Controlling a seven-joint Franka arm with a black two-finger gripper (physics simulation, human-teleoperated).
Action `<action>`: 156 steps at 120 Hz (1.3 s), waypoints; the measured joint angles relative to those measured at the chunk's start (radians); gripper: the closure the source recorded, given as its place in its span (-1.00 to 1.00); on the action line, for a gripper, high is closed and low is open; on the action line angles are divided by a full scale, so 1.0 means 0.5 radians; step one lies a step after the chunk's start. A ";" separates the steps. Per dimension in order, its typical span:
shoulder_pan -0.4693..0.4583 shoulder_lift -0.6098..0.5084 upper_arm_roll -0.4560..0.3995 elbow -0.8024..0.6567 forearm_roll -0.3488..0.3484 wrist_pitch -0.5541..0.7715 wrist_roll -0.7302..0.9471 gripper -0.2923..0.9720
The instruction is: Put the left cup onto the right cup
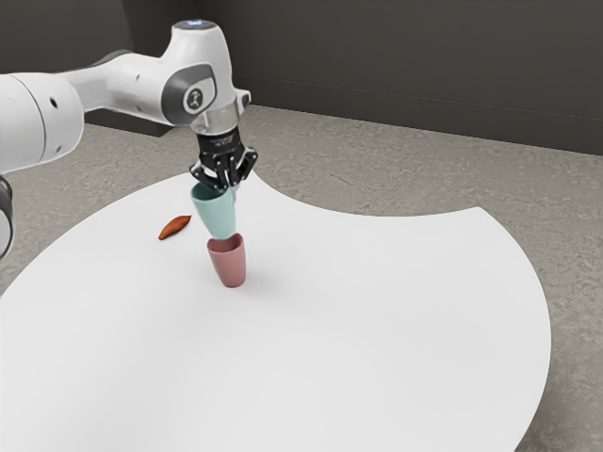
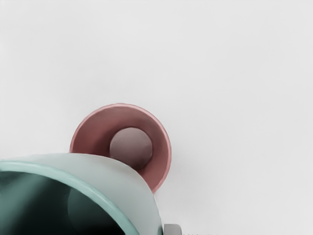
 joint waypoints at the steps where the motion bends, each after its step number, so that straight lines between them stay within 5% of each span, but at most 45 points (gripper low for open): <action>1: 0.000 0.001 0.000 -0.001 0.000 0.000 -0.001 0.70; 156: 0.013 0.137 0.015 0.062 0.058 0.071 -0.048 0.70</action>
